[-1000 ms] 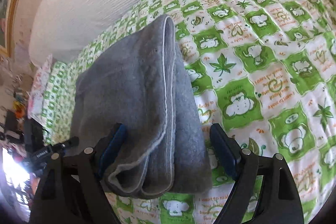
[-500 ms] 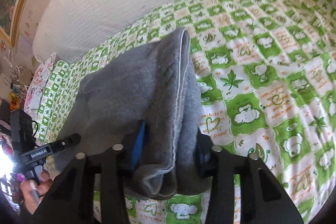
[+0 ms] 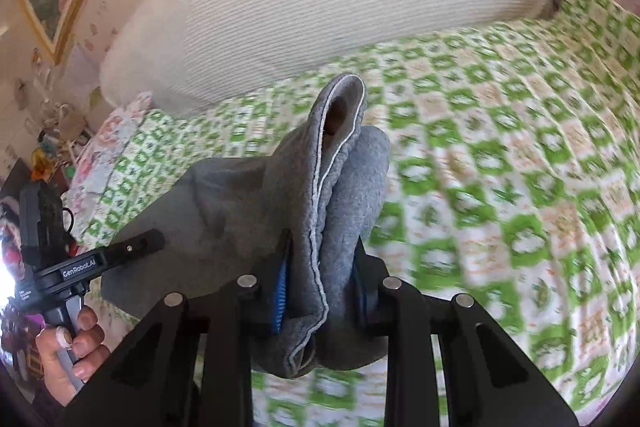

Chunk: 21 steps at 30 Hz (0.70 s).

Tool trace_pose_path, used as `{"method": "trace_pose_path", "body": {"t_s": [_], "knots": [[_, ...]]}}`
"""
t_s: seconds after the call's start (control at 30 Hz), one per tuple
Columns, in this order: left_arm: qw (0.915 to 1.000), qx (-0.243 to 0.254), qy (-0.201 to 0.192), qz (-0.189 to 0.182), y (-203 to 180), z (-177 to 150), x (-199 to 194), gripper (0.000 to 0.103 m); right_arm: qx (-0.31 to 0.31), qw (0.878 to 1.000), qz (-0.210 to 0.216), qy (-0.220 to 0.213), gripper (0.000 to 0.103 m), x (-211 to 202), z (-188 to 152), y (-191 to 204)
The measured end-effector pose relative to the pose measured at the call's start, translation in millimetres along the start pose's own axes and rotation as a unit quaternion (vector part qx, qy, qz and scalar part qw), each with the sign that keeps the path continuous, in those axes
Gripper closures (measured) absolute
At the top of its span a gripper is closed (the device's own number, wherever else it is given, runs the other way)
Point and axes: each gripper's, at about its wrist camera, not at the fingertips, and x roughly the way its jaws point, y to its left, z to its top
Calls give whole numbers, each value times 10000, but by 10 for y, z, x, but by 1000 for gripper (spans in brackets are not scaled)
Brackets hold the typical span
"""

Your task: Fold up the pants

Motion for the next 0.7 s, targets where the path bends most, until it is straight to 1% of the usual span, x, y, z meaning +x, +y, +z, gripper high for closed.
{"method": "trace_pose_path", "body": {"t_s": [0.23,0.4,0.5,0.6,0.7], "knots": [[9990,-182,-369,161,433,211,-262,82,-354,9987,362,-11,75,283,213,446],[9976,-403,-504,253,802,446,-300,82,-500,9968,628,-14,76,627,443,790],[9966,-428,-621,343,982,601,-310,82,-602,9954,749,-49,76,848,578,958],[9959,-368,-697,455,1030,767,-302,82,-683,9944,804,-72,76,1031,687,1094],[9961,-314,-649,511,1090,883,-192,82,-756,9943,752,-48,76,1211,778,1174]]}}
